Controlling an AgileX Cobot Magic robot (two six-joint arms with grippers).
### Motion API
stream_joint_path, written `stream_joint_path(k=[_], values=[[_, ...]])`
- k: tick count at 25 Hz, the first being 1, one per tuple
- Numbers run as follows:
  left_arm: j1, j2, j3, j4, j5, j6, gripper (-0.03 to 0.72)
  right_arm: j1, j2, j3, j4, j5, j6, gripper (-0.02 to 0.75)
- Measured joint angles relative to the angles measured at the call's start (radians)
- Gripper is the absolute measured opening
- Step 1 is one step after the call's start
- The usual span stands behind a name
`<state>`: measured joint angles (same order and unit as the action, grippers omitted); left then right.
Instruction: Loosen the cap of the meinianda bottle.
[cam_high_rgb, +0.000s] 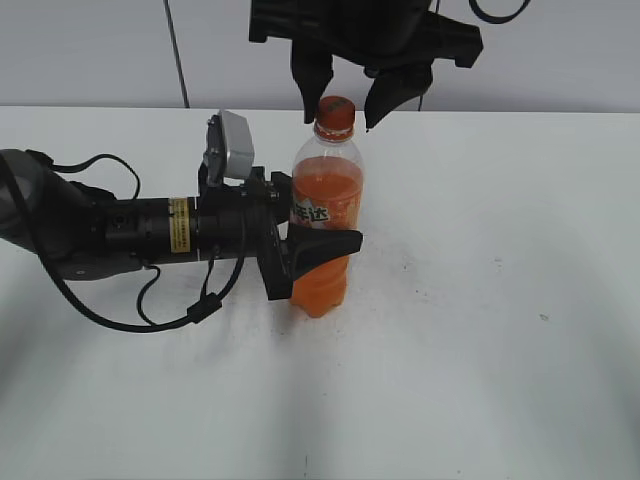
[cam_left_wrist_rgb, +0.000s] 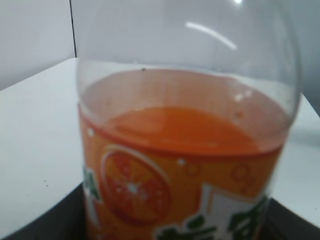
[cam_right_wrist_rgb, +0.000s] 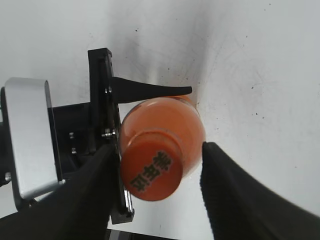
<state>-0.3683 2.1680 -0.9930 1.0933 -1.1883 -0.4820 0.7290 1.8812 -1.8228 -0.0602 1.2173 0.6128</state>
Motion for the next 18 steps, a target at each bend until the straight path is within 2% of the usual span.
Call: stream_joint_path(k=[11,13,16,18], values=[[0.000,0.000,0.000,0.000,0.000,0.000,0.419,0.000,0.000,0.000,-0.001,0.000,-0.010,0.403],[0.000,0.000,0.000,0.000,0.000,0.000,0.419,0.000,0.000,0.000,-0.001,0.000,-0.013,0.368],[0.000,0.000,0.000,0.000,0.000,0.000,0.419,0.001,0.000,0.000,0.001,-0.005,-0.015,0.269],[0.000,0.000,0.000,0.000,0.000,0.000,0.418,0.001,0.000,0.000,0.001,-0.005,-0.017,0.269]])
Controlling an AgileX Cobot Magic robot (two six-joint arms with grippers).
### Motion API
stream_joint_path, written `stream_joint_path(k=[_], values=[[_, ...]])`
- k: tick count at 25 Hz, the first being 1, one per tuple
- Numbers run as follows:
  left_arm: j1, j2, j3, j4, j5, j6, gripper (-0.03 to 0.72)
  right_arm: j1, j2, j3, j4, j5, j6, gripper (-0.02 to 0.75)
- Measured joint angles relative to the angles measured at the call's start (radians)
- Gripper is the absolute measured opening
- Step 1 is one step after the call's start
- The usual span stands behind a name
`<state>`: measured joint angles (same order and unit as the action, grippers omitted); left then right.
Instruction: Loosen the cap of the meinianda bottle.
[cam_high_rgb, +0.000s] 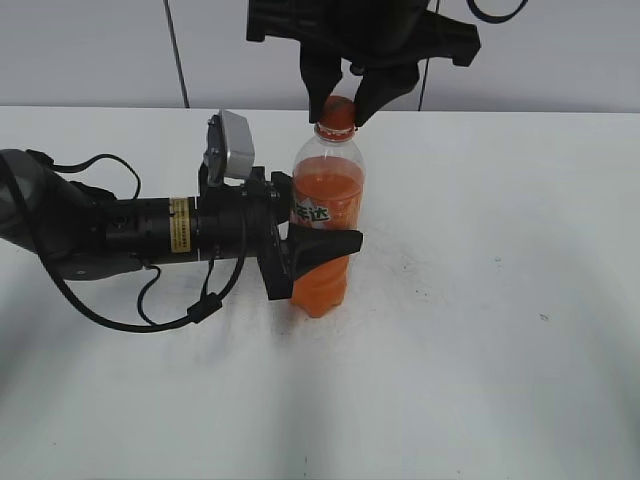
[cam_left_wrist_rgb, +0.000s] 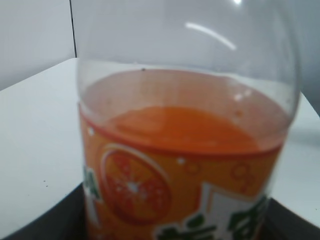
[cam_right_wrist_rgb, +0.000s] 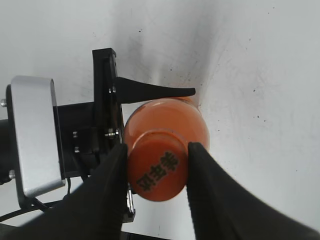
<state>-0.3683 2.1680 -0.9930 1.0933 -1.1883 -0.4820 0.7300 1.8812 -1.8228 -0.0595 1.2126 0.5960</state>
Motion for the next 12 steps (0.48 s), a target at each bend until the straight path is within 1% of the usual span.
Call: stream_joint_path(k=[3,6,8,12], values=[[0.000,0.000,0.000,0.000,0.000,0.000,0.418,0.000,0.000,0.000,0.000,0.000,-0.008,0.269],[0.000,0.000,0.000,-0.001,0.000,0.000,0.418,0.000,0.000,0.000,0.000,-0.001,-0.076,0.269],[0.000,0.000,0.000,0.000,0.000,0.000,0.418,0.000,0.000,0.000,0.007,-0.002,-0.178,0.269],[0.000,0.000,0.000,0.003,0.000,0.000,0.418,0.000,0.000,0.000,0.021,-0.002,-0.448,0.269]])
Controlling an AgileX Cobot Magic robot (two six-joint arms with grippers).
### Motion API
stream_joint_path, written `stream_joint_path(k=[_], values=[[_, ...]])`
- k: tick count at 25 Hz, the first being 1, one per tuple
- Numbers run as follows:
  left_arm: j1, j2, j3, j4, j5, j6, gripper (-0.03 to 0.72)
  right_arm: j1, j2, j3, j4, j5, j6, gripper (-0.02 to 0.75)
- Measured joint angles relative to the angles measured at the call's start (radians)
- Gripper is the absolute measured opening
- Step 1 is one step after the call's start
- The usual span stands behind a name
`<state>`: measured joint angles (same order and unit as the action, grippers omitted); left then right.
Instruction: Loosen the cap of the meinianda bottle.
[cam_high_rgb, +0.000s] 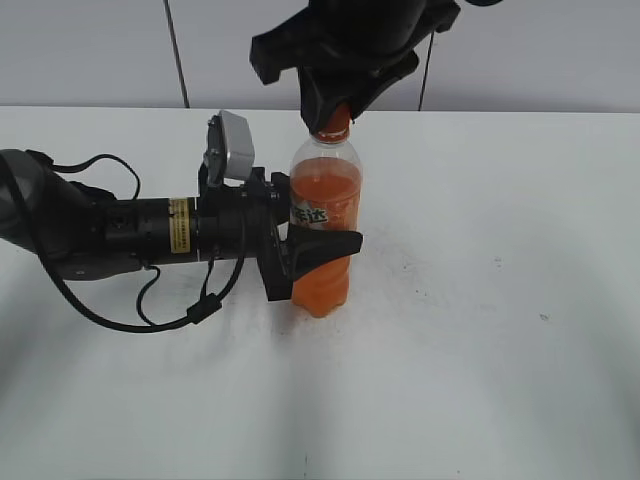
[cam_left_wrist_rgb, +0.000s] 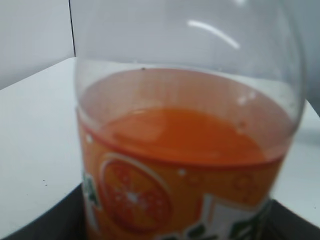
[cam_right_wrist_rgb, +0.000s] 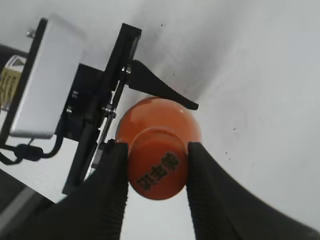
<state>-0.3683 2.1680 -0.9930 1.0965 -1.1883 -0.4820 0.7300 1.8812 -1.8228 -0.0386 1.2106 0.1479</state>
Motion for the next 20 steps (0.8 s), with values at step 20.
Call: stream_joint_path(k=[20], values=[[0.000,0.000,0.000,0.012,0.002,0.001,0.418,0.001,0.000,-0.005,0.008,0.001,-0.986,0.270]])
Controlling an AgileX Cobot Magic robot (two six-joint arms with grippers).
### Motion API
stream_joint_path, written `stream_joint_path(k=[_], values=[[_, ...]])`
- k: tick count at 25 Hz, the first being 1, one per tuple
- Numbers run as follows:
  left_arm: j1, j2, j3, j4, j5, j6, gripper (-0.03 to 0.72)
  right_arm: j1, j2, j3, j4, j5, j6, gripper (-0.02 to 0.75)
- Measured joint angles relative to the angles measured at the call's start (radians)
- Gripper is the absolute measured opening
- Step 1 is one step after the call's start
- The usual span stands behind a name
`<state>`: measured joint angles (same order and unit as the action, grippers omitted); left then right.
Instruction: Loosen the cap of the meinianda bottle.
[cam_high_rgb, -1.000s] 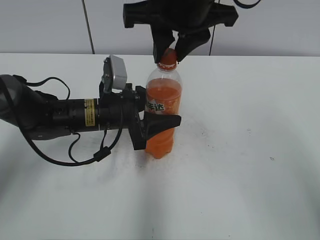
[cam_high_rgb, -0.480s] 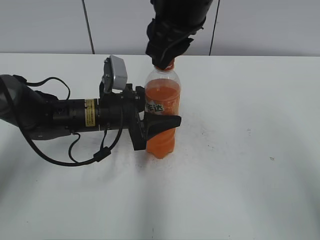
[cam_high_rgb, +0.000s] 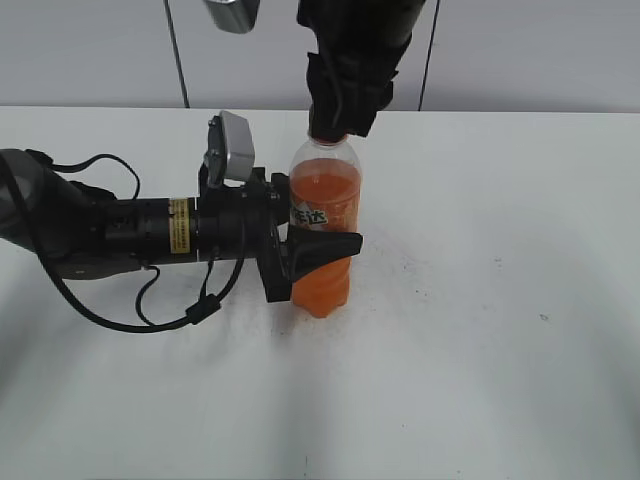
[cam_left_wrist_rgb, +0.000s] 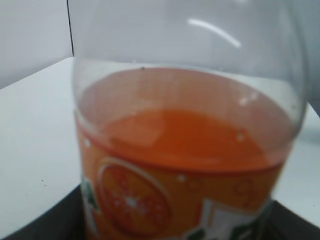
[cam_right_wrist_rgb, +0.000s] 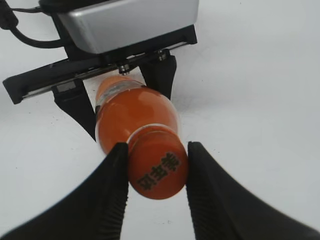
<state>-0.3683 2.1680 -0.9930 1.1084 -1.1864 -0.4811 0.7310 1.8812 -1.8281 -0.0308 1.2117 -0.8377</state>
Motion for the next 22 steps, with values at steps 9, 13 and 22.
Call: stream_joint_path(k=[9,13,22], values=[[0.001,0.000,0.000,0.010,-0.002,0.000,0.418,0.000,0.000,0.000,0.002,0.003,-0.222,0.270],[0.001,0.000,0.000,0.010,-0.002,0.000,0.418,0.000,0.000,0.000,0.002,0.003,-0.355,0.270],[0.002,0.000,0.000,0.019,-0.007,-0.001,0.418,0.000,-0.005,-0.050,0.000,0.018,-0.477,0.270]])
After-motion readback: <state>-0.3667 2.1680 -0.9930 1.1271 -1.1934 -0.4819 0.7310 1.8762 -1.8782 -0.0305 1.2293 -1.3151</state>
